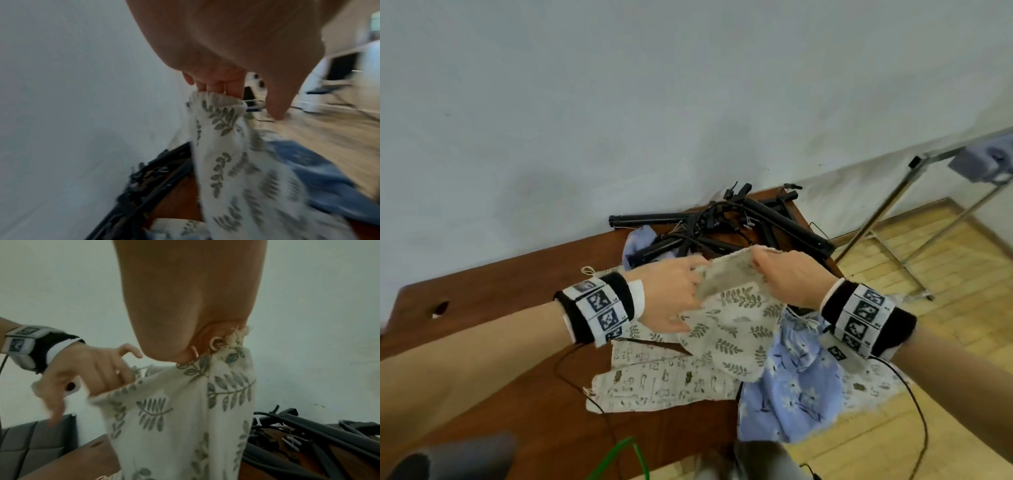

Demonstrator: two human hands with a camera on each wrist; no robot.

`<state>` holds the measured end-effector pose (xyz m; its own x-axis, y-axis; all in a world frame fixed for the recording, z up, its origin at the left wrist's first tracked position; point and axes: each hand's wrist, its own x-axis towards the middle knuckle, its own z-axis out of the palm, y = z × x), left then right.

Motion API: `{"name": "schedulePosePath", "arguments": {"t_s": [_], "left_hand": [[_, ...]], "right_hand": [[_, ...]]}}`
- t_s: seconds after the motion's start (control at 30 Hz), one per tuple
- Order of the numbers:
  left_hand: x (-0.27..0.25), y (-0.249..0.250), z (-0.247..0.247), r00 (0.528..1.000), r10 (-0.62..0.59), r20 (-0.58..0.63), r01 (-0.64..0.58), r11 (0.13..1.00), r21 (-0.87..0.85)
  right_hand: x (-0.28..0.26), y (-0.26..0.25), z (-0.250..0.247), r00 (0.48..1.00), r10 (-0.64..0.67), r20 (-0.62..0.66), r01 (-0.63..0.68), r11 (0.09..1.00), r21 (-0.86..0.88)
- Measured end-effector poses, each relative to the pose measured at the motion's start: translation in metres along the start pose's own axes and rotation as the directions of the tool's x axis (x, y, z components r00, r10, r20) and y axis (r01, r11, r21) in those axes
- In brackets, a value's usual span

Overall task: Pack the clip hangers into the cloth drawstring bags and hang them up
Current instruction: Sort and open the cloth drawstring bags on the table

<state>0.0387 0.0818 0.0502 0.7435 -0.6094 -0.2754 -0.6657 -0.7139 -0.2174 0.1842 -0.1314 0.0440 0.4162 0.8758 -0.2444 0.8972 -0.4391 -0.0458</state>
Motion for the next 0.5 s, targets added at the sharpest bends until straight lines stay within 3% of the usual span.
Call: {"name": "schedulePosePath", "arguments": {"t_s": [0.07, 0.13, 0.23, 0.3, 0.5], "left_hand": [[0.002, 0.022, -0.001, 0.991, 0.089, 0.101, -0.093, 0.995, 0.032], [0.006, 0.034, -0.002, 0.981, 0.054, 0.188, -0.064, 0.997, 0.048], [0.005, 0.036, -0.006, 0.975, -0.01, 0.221, -0.003, 0.998, 0.058], [0.001, 0.032, -0.008, 0.98, -0.024, 0.198, 0.008, 0.997, 0.079], [-0.009, 0.016, -0.005, 0.999, -0.009, -0.031, 0.013, 0.991, 0.134]], "right_hand": [[-0.005, -0.005, -0.002, 0.999, -0.052, 0.001, 0.052, 0.989, -0.14], [-0.008, -0.009, 0.005, 0.996, -0.083, 0.031, 0.088, 0.974, -0.209], [-0.012, -0.011, 0.018, 0.996, -0.09, 0.029, 0.094, 0.978, -0.186], [-0.015, -0.009, 0.022, 0.995, -0.098, -0.004, 0.096, 0.982, -0.162], [-0.027, 0.0, 0.022, 0.977, -0.176, -0.121, 0.156, 0.975, -0.16]]}}
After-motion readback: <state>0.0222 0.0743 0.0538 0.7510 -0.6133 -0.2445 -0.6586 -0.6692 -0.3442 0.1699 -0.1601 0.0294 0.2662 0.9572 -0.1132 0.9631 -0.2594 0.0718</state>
